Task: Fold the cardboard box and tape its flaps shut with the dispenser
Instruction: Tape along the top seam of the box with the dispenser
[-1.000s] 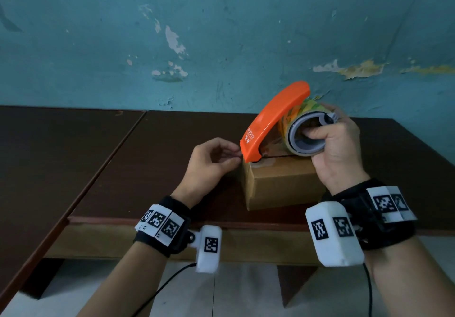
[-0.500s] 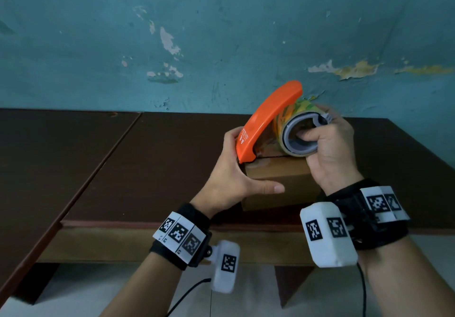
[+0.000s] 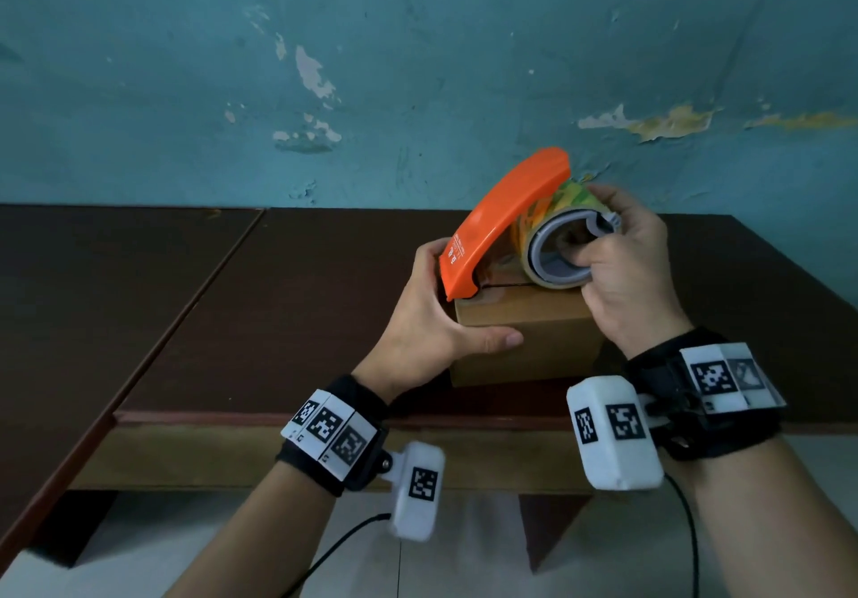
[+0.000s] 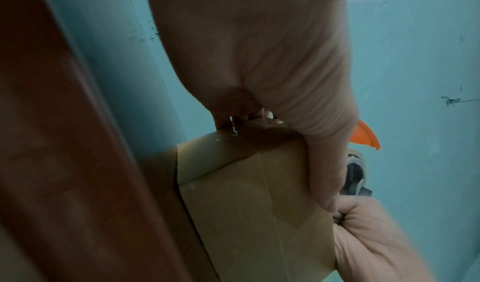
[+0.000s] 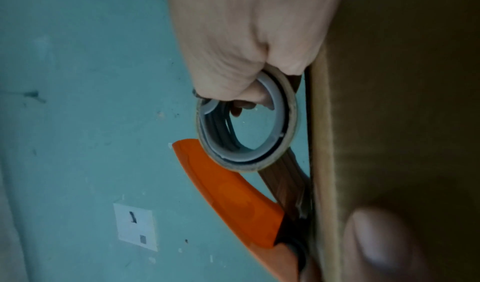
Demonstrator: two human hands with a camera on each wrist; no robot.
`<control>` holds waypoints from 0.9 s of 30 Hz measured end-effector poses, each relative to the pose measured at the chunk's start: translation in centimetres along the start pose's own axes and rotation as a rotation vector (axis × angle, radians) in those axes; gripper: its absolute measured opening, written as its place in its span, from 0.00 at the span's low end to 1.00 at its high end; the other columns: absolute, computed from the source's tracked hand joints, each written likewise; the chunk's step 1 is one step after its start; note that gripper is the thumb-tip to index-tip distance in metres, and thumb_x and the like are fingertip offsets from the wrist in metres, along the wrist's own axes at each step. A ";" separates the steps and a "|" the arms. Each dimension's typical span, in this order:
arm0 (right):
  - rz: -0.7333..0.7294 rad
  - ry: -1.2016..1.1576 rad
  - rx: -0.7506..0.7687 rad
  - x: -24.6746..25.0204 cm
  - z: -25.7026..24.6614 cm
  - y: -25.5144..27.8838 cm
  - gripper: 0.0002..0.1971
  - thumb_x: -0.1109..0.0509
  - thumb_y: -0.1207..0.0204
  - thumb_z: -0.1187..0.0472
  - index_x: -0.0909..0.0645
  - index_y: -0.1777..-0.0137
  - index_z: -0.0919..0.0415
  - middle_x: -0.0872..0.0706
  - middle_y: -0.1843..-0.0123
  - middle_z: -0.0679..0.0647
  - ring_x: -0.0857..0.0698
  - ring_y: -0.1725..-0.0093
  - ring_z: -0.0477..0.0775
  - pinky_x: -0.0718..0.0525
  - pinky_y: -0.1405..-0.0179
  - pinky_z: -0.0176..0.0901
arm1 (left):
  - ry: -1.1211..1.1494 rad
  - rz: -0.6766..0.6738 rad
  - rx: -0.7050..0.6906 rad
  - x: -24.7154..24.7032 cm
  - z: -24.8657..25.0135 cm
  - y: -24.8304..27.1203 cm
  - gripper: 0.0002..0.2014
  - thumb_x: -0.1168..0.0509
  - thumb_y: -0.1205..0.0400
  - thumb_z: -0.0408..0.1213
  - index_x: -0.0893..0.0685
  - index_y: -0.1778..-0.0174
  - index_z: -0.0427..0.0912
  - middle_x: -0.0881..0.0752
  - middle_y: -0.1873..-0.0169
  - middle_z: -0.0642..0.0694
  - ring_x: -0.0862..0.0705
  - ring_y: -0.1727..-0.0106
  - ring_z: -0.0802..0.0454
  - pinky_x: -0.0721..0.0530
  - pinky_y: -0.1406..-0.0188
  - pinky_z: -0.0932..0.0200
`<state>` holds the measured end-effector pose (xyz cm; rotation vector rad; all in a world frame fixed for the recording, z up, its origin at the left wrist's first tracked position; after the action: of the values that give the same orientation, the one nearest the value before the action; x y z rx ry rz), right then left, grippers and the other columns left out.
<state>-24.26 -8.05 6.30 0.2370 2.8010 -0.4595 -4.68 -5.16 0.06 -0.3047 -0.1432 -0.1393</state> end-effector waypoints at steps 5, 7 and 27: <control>-0.069 0.167 0.054 0.5 -0.5 -0.2 0.35 0.42 0.38 0.94 0.16 0.49 0.54 0.12 0.51 0.55 0.09 0.52 0.48 0.11 0.58 0.43 | -0.004 0.008 0.014 0.1 -0.3 0.0 0.51 0.08 0.38 0.39 0.29 0.21 0.49 0.15 0.32 0.51 0.15 0.29 0.53 0.15 0.26 0.43; -0.097 0.236 0.080 0.5 -1.1 -0.2 0.36 0.40 0.39 0.93 0.16 0.47 0.53 0.11 0.49 0.54 0.09 0.49 0.49 0.11 0.56 0.43 | -0.019 0.006 0.011 0.2 -0.1 0.0 0.50 0.08 0.37 0.38 0.28 0.21 0.48 0.14 0.33 0.52 0.14 0.30 0.55 0.15 0.27 0.46; -0.099 0.372 0.076 1.9 -1.8 -0.3 0.35 0.35 0.39 0.92 0.15 0.42 0.55 0.10 0.50 0.50 0.08 0.49 0.48 0.08 0.53 0.44 | -0.024 -0.029 0.000 0.7 0.2 0.2 0.45 0.11 0.36 0.29 0.26 0.24 0.43 0.12 0.38 0.52 0.13 0.35 0.62 0.16 0.31 0.62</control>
<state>-26.58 -7.53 7.42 0.2198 3.1725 -0.5995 -4.02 -5.00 0.35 -0.3049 -0.1709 -0.1641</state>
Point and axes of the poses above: each hand's wrist, its own y-axis away from the middle knuckle, its own x-axis out of the back of the hand, z = x × y, the point moved 5 cm from there along -y, towards the middle knuckle
